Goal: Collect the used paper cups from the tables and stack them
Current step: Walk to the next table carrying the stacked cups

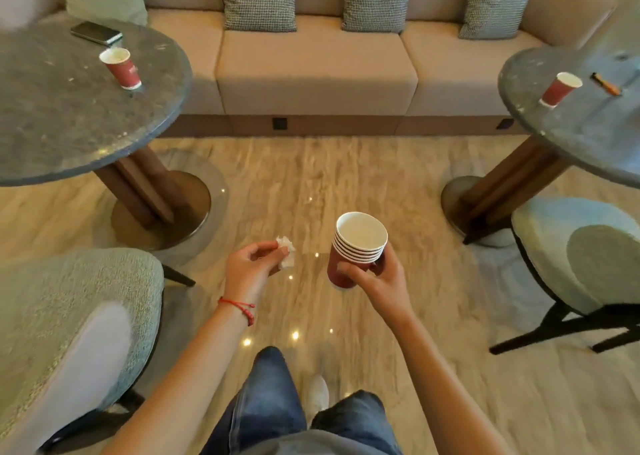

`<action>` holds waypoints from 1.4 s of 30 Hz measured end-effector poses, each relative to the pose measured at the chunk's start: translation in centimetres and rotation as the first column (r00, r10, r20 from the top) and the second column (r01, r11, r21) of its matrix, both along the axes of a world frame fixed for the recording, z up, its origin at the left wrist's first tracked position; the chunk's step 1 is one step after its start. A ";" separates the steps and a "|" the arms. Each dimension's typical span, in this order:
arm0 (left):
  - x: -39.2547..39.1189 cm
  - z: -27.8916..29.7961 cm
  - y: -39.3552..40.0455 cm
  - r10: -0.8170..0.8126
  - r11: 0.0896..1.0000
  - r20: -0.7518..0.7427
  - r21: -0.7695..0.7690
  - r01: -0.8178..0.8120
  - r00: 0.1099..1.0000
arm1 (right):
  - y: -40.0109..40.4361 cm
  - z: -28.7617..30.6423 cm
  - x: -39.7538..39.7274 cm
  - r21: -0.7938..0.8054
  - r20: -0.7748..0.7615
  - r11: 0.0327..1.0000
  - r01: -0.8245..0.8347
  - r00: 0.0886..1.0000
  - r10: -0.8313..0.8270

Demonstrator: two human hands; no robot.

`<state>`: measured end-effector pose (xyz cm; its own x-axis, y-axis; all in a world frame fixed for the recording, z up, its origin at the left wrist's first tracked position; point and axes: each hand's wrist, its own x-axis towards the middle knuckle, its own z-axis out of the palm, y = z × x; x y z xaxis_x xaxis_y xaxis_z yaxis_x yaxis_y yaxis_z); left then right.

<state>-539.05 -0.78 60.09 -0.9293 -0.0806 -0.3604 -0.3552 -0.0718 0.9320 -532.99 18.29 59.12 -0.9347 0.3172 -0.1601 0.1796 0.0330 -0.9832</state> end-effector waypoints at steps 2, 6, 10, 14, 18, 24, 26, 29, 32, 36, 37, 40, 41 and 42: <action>-2.8 -0.3 0.4 0.031 1.000 0.007 -0.002 -0.031 1.000 | 0.6 -0.1 -3.3 0.000 0.008 1.000 -0.028 1.000 0.028; -9.8 -1.0 1.0 0.067 0.997 0.045 0.027 -0.068 0.997 | 1.2 -0.5 -10.7 -0.009 0.032 0.998 -0.062 0.998 0.063; -18.0 -1.7 0.7 0.083 0.996 0.033 0.014 -0.083 0.996 | 1.1 -1.3 -19.4 0.001 0.032 0.998 -0.057 0.998 0.057; -26.3 -1.7 0.1 0.113 0.993 0.032 0.014 -0.114 0.993 | 0.2 -1.4 -28.2 0.013 0.030 0.996 -0.085 0.996 0.085; -33.6 -1.3 -0.8 0.117 0.993 0.044 0.019 -0.118 0.992 | -0.7 -1.0 -35.7 0.016 0.041 0.995 -0.098 0.994 0.098; -42.4 -1.2 -1.7 0.181 0.984 0.031 -0.014 -0.180 0.983 | -0.7 -0.6 -44.7 0.053 0.069 0.988 -0.142 0.988 0.138; -44.0 -1.4 -1.6 0.199 0.980 0.034 -0.022 -0.198 0.979 | -0.7 -0.6 -47.0 0.050 0.061 0.985 -0.166 0.985 0.163; -47.5 -2.0 -1.6 0.274 0.962 0.047 -0.026 -0.273 0.961 | -0.7 -1.2 -51.9 0.070 0.070 0.967 -0.245 0.968 0.240; -50.6 -2.2 -1.7 0.361 0.933 0.039 -0.028 -0.360 0.932 | -0.9 -1.7 -56.9 0.067 0.067 0.941 -0.331 0.943 0.327; -53.8 -1.8 -2.3 0.496 0.868 0.047 -0.048 -0.494 0.867 | -2.0 -1.7 -63.1 0.085 0.059 0.877 -0.472 0.881 0.469; -54.3 -1.7 -2.6 0.530 0.848 0.053 -0.041 -0.528 0.847 | -2.5 -1.6 -64.5 0.095 0.049 0.857 -0.507 0.862 0.505; -55.5 -1.3 -3.7 0.641 0.767 0.070 -0.034 -0.641 0.764 | -4.4 -1.2 -68.1 0.123 0.022 0.776 -0.618 0.784 0.621; -55.7 -1.3 -4.3 0.676 0.737 0.077 -0.038 -0.675 0.733 | -5.2 -1.1 -69.1 0.124 0.016 0.751 -0.649 0.758 0.652; -55.7 -1.2 -4.9 0.705 0.708 0.083 -0.040 -0.705 0.704 | -6.1 -1.1 -69.9 0.120 0.013 0.730 -0.673 0.736 0.676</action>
<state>-594.75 -5.64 58.93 -0.5660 -0.7017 -0.4327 -0.2808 -0.3294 0.9015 -602.87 12.20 58.02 -0.9132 -0.3853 -0.1330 0.0397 0.2406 -0.9698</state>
